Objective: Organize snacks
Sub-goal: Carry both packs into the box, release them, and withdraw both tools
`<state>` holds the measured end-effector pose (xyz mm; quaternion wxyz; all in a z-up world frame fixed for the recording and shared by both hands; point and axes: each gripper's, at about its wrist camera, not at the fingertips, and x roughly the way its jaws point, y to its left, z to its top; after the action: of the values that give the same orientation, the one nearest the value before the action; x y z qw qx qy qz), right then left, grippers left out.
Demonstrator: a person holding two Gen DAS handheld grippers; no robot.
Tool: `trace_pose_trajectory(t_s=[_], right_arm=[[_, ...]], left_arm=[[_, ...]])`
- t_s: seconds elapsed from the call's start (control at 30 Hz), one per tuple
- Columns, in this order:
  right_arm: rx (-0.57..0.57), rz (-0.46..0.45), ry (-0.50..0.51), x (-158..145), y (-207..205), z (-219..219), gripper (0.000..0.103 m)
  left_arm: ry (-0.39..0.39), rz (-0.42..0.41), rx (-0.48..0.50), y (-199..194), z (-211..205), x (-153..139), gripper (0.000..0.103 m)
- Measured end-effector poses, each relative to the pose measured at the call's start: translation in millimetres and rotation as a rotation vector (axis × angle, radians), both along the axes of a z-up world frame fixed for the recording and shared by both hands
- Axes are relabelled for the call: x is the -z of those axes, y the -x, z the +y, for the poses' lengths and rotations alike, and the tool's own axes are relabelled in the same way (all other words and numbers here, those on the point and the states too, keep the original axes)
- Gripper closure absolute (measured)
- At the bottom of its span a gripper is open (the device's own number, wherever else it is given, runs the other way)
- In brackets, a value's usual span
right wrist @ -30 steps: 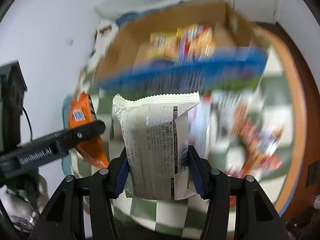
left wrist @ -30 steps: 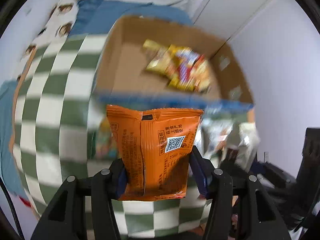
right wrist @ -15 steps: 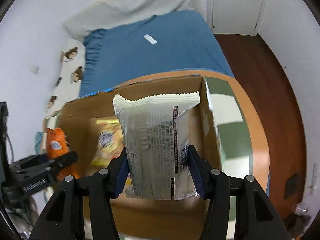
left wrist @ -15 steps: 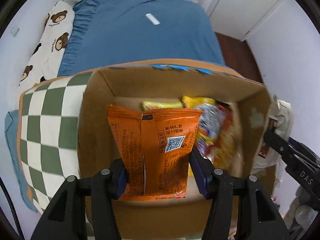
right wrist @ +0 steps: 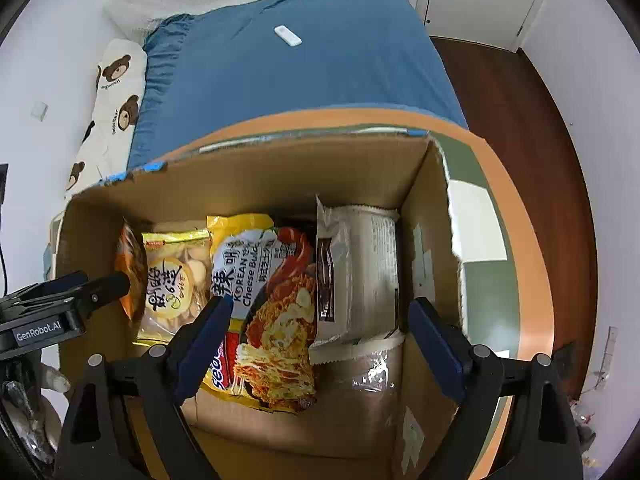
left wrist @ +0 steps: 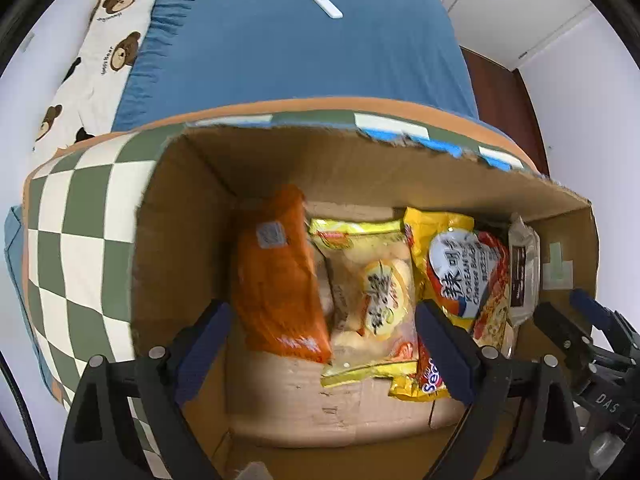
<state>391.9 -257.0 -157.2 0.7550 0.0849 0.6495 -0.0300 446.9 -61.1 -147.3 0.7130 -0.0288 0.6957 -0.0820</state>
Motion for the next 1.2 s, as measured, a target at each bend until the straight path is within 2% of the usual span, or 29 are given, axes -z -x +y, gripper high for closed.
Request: trace_pose_trajectory(t_s=[0.3, 0.5, 0.67, 0.87, 1.2], right_arm=[[0.001, 0.007, 0.018, 6, 31, 12, 0.010], [0.014, -0.030, 0.013, 1, 54, 16, 0.010], [0.010, -0.089, 0.012, -18, 77, 20, 0.010], [-0.019, -0.182, 0.061, -51, 107, 29, 0.010], [-0.051, -0.325, 0.077, -109, 174, 45, 0.010]], left_arm=[[-0.008, -0.037, 0.000, 36, -7, 1, 0.009], [-0.013, -0.097, -0.012, 68, -4, -12, 0.009], [-0.025, -0.180, -0.012, 92, -3, -34, 0.009], [-0.041, -0.299, -0.012, 120, 4, -66, 0.009], [-0.027, -0.440, 0.002, 185, 12, -111, 0.009]])
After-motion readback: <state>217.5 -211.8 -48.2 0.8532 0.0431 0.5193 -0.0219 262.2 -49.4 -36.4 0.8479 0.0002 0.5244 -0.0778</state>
